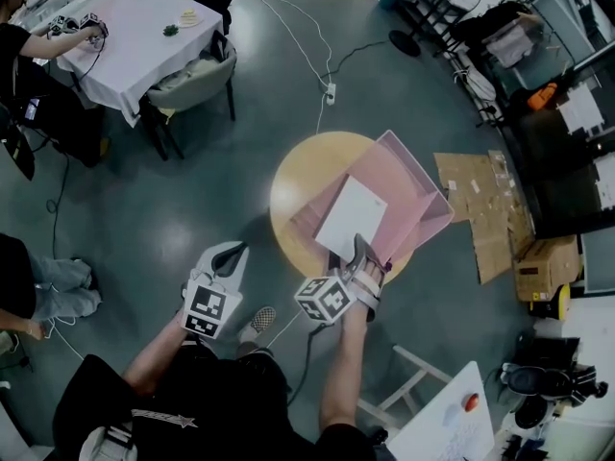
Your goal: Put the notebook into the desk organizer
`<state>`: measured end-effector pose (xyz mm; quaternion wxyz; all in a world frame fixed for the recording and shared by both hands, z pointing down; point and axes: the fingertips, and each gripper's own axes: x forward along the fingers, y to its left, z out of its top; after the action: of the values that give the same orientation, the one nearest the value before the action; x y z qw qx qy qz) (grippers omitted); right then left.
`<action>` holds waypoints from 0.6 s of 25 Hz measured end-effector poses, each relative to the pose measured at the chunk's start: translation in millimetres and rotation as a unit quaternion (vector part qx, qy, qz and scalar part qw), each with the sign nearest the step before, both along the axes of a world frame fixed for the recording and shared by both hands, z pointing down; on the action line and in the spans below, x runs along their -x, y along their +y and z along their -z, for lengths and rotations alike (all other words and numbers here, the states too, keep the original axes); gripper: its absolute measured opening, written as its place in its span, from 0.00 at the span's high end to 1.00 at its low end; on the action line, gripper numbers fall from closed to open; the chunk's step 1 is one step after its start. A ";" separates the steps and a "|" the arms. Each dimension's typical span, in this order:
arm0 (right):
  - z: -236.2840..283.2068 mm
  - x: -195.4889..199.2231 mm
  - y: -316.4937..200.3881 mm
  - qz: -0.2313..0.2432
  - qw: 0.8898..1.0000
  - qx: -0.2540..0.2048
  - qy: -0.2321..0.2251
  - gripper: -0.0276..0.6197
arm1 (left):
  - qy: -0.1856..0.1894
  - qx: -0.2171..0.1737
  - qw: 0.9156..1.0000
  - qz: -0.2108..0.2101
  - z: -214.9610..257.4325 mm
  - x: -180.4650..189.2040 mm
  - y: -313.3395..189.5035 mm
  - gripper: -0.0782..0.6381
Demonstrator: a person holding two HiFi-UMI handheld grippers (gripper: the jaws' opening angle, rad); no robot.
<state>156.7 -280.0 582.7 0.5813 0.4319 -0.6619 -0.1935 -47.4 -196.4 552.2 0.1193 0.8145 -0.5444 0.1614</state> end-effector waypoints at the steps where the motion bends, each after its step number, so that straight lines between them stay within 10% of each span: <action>1: -0.3 -0.6 2.5 -0.002 1.000 0.001 -0.001 0.48 | 0.000 -0.001 1.000 -0.002 0.6 -0.3 1.1 0.88; 15: 50.7 -5.2 41.4 -0.066 0.992 -0.058 -0.091 0.47 | 0.000 -0.032 0.998 -0.063 26.3 -8.9 8.9 0.88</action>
<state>161.9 -238.7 532.0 0.5038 0.5239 -0.6697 -0.1524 -38.5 -187.6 525.9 0.0829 0.8505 -0.4969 0.1512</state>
